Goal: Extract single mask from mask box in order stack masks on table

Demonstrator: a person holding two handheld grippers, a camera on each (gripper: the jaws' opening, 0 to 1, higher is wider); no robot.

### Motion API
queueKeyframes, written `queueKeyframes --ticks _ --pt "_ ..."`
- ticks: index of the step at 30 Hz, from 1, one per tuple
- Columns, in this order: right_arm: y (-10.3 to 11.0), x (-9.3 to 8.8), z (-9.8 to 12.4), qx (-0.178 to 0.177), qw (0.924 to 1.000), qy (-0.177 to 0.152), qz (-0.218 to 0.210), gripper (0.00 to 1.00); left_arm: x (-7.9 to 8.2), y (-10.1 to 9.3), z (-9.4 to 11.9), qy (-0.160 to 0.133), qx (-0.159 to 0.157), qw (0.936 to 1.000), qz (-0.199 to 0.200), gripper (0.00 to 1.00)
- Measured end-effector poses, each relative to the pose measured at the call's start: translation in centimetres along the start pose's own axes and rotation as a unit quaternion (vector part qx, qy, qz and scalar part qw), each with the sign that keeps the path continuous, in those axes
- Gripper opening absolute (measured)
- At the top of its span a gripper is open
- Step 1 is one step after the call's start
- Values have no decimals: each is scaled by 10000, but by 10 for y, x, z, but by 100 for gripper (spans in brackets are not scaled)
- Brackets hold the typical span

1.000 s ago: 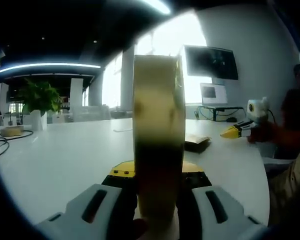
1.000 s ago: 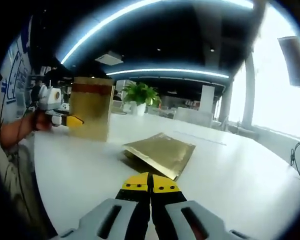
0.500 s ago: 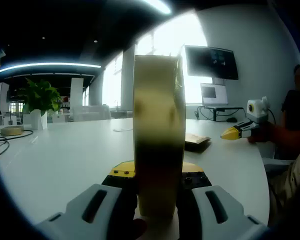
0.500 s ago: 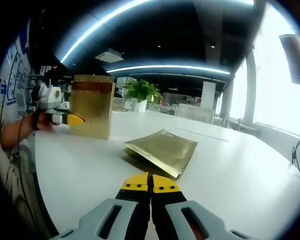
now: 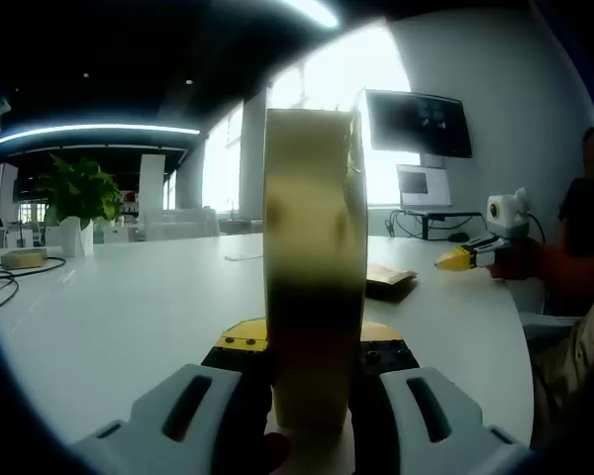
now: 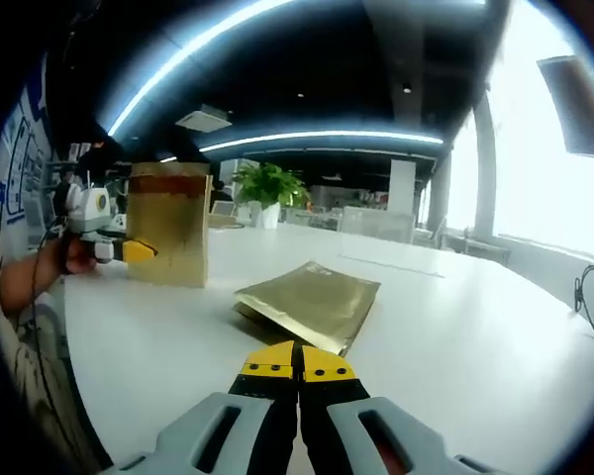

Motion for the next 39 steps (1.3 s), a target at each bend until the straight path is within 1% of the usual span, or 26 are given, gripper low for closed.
queueKeyframes --ticks 6,9,13,20,24,32,36,39 --pt "1 7 1 -11 9999 91 -88 0 0 0 0 -1 -4 10000 5 20" --pt "7 12 -1 57 9998 178 -121 0 0 -1 0 1 -4 10000 8 20" --pt "19 20 -4 190 9992 285 198 0 0 -1 0 -1 -5 10000 4 19" --pt "30 36 -9 322 9981 245 461 0 1 0 -1 -1 -5 10000 8 19" --pt "35 48 -12 405 9965 213 706 0 0 0 -1 -1 -7 10000 7 20" --pt "41 65 -18 500 9929 235 1054 0 0 1 -2 -3 -20 10000 5 20" --pt "45 73 -21 590 9903 332 1217 0 1 0 -2 -6 -23 10000 -1 20" --pt "50 80 -24 635 9869 386 1432 0 1 0 -2 -5 -22 10000 0 20"
Point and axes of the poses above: the point that each gripper's makers call its tool centre point, and the gripper's own axes: z roughly backward along the fingers, y roughly to its left, x roughly out of its top, the point moved 5 cm from there along z, roughly backward along the fingers, and after that the axes turned 7 degrees about -z, right-handed, at the moved point
